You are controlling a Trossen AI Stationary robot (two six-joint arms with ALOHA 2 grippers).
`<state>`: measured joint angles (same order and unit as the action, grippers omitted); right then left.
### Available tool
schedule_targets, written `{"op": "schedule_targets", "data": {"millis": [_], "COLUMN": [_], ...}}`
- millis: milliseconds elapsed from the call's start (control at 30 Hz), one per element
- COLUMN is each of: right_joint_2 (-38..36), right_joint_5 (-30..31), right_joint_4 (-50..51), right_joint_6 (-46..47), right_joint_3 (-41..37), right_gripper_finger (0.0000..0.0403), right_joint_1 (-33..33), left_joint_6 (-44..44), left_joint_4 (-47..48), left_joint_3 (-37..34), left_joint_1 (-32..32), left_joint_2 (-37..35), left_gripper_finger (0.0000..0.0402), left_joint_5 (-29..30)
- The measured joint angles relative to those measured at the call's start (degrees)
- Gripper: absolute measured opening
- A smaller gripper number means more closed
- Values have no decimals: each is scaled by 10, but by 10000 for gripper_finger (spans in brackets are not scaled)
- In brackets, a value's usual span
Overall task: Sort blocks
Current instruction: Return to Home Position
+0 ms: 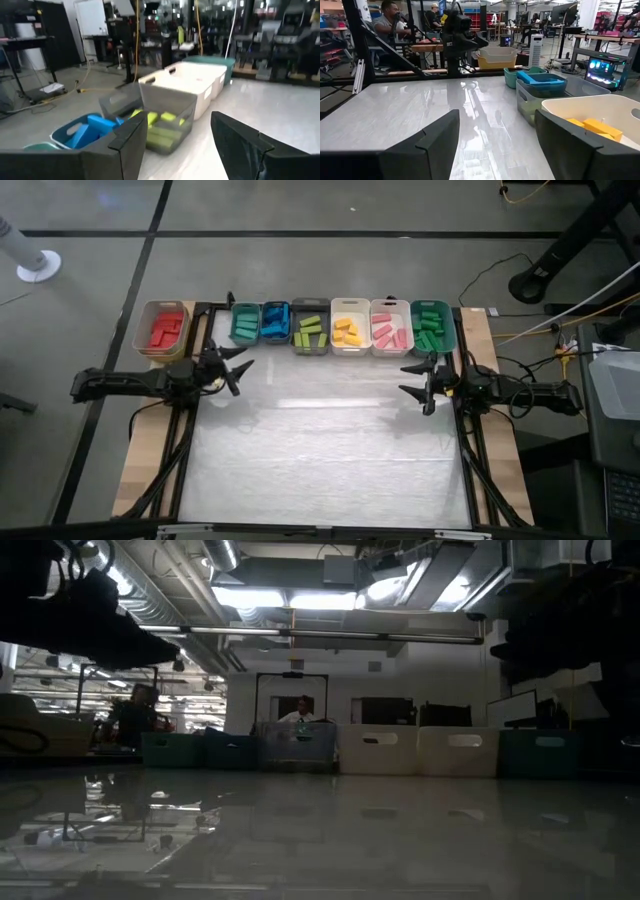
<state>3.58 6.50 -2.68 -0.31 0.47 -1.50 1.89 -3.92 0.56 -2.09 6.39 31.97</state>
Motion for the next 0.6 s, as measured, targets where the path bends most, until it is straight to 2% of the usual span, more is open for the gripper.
{"op": "schedule_targets", "data": {"millis": [200, 367, 600], "right_joint_2": [-9, -35, -34], "right_joint_5": [0, 2, 4], "right_joint_4": [-1, -1, 2], "right_joint_6": [0, 0, 0], "right_joint_3": [0, 0, 0], "right_gripper_finger": [257, 257, 257], "right_joint_1": [0, 0, 0], "left_joint_6": [0, 0, 0], "left_joint_4": [-2, -1, -1], "left_joint_3": [0, 0, 0], "left_joint_1": [-2, -3, -14], "left_joint_2": [-64, -62, -61], "left_gripper_finger": [208, 208, 208], "left_joint_5": [1, 2, 2]}}
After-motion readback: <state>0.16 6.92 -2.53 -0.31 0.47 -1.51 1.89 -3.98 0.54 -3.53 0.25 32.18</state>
